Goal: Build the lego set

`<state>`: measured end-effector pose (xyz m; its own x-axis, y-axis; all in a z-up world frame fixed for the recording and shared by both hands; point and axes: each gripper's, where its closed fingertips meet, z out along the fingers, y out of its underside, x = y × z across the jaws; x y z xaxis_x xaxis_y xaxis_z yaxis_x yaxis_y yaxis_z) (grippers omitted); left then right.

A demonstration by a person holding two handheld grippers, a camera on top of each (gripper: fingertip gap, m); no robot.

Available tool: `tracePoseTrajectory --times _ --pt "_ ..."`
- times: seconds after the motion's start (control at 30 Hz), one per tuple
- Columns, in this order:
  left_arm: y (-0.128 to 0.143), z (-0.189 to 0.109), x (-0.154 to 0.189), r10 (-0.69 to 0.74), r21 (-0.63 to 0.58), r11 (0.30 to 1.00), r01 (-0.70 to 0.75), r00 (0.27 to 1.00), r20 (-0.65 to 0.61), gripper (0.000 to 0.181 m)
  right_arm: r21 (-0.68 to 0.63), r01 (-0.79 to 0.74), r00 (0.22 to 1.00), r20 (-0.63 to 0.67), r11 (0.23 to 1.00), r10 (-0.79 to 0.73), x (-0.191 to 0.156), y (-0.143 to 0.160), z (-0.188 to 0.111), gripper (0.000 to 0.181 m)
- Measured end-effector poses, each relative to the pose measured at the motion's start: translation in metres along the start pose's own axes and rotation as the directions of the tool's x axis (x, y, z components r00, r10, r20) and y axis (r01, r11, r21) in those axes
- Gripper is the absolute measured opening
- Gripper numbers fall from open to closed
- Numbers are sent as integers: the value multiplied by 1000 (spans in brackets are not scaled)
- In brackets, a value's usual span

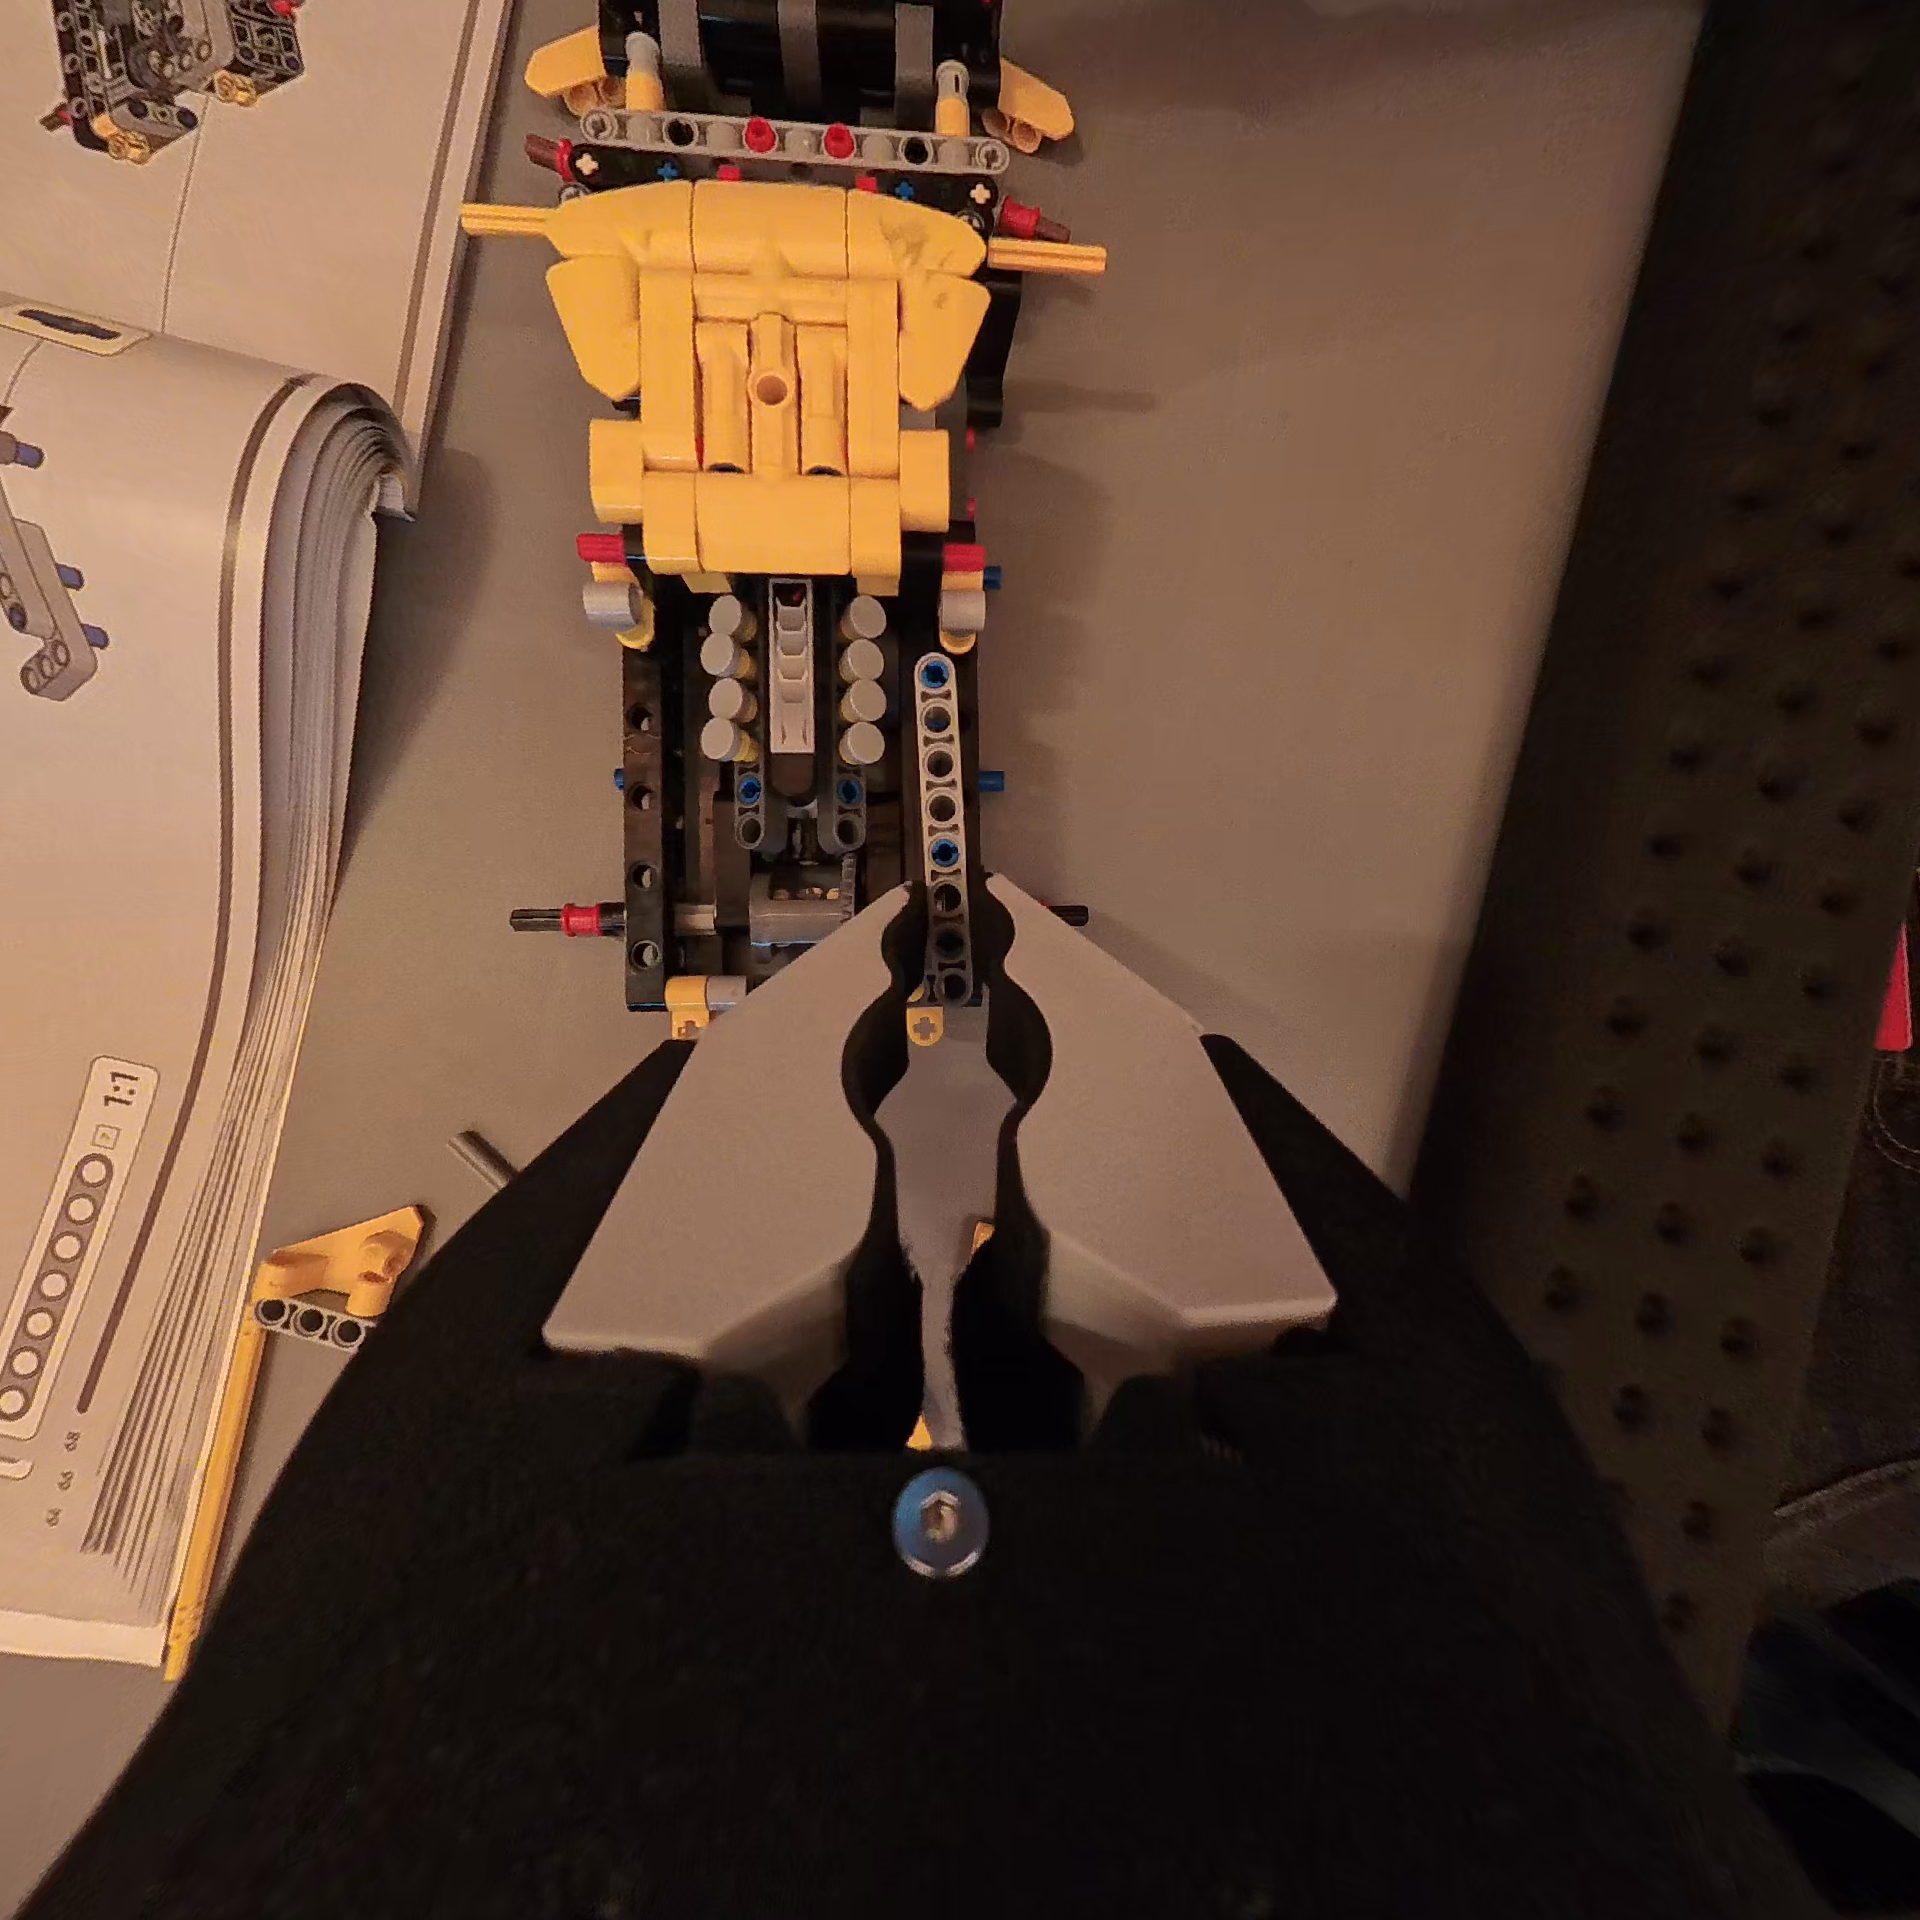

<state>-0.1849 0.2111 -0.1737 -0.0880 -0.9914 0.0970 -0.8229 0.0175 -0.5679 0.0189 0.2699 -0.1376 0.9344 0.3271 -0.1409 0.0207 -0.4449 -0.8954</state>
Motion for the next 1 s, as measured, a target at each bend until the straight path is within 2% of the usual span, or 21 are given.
tracePoseTrajectory --times 0.27,0.67,0.73,0.8,0.83,0.9,0.93,1.0 --pt "0 0 0 -10 21 1000 10 1000 -6 7 -2 0 1000 2 1000 0 -1 1 0 28" --pt "2 1 4 10 -33 999 -10 1000 1 7 31 32 999 13 999 -33 -9 -8 -5 28" --pt "1 1 4 11 -39 999 -11 1000 6 7 138 92 991 85 986 -104 -35 -30 -17 27" --pt "1 1 4 15 -43 999 -14 1000 12 7 235 115 947 266 965 -178 -88 -48 -34 19" --pt "1 2 4 20 -44 999 -19 1000 16 7 241 130 896 386 962 -218 -120 -48 -41 17" --pt "1 2 4 32 -47 998 -31 999 26 7 144 281 799 513 949 -315 -165 -25 -38 20" --pt "1 2 4 40 -49 998 -39 999 32 7 84 403 746 547 911 -380 -179 -7 -33 20" --pt "1 3 4 58 -57 997 -55 997 46 7 4 600 676 531 800 -511 -189 15 -19 20"
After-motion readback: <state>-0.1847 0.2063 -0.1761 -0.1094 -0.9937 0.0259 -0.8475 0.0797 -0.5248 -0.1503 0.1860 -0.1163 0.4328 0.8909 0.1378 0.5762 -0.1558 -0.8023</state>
